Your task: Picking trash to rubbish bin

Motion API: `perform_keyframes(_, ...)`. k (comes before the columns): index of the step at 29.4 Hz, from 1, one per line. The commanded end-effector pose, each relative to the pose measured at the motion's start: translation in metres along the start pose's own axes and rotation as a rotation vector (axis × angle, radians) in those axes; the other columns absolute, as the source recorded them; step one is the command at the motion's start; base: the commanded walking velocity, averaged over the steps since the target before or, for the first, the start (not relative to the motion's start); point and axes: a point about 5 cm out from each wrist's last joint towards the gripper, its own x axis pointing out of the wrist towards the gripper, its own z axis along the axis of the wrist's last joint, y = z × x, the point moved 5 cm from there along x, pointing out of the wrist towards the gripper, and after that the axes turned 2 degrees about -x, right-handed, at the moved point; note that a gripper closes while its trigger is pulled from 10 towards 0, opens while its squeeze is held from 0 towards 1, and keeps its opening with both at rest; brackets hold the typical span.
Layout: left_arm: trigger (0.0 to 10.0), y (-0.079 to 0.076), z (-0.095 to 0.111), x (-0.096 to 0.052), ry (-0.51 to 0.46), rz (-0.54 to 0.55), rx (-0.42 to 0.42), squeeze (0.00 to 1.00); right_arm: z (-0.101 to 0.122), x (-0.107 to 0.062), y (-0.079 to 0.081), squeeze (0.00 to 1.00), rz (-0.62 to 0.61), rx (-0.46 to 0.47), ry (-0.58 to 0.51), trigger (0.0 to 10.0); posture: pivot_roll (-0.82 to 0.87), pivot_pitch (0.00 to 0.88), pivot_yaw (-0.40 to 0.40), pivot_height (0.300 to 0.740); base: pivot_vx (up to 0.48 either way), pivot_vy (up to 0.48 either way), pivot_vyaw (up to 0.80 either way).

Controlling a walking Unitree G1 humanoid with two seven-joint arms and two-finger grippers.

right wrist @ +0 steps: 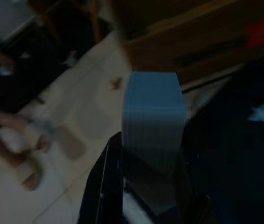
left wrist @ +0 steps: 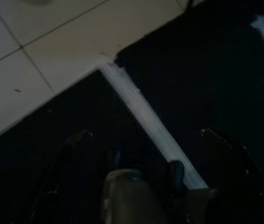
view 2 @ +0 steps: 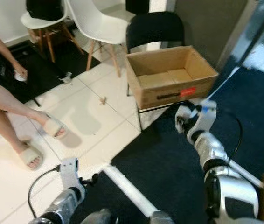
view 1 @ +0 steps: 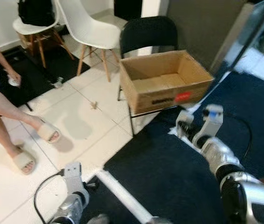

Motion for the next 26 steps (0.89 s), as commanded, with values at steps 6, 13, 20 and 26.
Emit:
perform_keyframes(6, 10.0, -0.002, -0.004, 0.000, 0.015, -0.005, 0.000, 0.00, -0.001, -0.004, -0.009, 0.00, -0.022, -0.008, 0.012, 10.0, 0.00, 0.091, 0.013, 0.740, 0.480, 0.000, -0.57)
perform_keyframes(13, 10.0, -0.002, -0.004, 0.000, 0.017, -0.006, 0.001, 0.00, 0.002, -0.003, -0.009, 0.00, -0.017, -0.011, 0.004, 10.0, 0.00, 0.083, 0.011, 0.740, 0.480, 0.000, -0.77)
perform_keyframes(20, 10.0, -0.002, -0.005, 0.000, 0.018, -0.007, 0.004, 0.00, 0.012, -0.001, -0.006, 0.00, -0.002, -0.003, -0.034, 10.0, 0.00, 0.083, 0.011, 0.740, 0.480, 0.000, -0.41)
perform_keyframes(26, 10.0, -0.001, -0.005, -0.001, 0.020, -0.007, 0.007, 0.00, 0.044, 0.003, 0.010, 0.00, 0.136, 0.086, -0.169, 10.0, 0.01, 0.078, 0.013, 0.740, 0.459, 0.000, 0.00)
